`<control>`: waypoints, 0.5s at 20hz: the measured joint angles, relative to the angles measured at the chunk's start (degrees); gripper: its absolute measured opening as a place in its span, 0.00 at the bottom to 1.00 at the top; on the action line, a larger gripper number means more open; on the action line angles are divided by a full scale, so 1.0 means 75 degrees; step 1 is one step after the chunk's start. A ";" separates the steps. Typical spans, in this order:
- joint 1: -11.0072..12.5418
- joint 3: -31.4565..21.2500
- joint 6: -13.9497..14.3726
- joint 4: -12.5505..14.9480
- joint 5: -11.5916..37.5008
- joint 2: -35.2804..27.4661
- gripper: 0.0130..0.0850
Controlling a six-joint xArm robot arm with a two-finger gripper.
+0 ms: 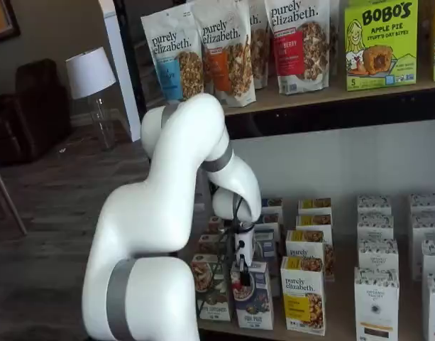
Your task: Pick up the blue and white box that is on the bottom shelf, the second box from the left
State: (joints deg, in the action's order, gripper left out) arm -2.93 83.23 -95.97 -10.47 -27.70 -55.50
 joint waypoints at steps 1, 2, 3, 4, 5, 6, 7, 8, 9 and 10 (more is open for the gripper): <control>0.0000 0.0000 0.0007 0.0008 -0.0011 0.0001 0.44; 0.0000 -0.0009 0.0014 0.0014 -0.0001 0.0003 0.44; -0.0008 -0.0045 0.0046 0.0046 0.0083 0.0008 0.44; -0.0017 -0.0055 0.0143 0.0148 0.0114 0.0007 0.44; -0.0023 -0.0051 0.0197 0.0203 0.0108 0.0003 0.44; -0.0032 -0.0066 0.0244 0.0248 0.0140 0.0002 0.44; -0.0041 -0.0086 0.0258 0.0256 0.0168 0.0004 0.44; -0.0048 -0.0098 0.0263 0.0255 0.0169 0.0010 0.44; -0.0062 -0.0134 0.0278 0.0256 0.0188 0.0027 0.44; -0.0074 -0.0183 0.0285 0.0255 0.0227 0.0047 0.44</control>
State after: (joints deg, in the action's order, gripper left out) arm -3.48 81.86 -93.83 -8.56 -25.99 -55.15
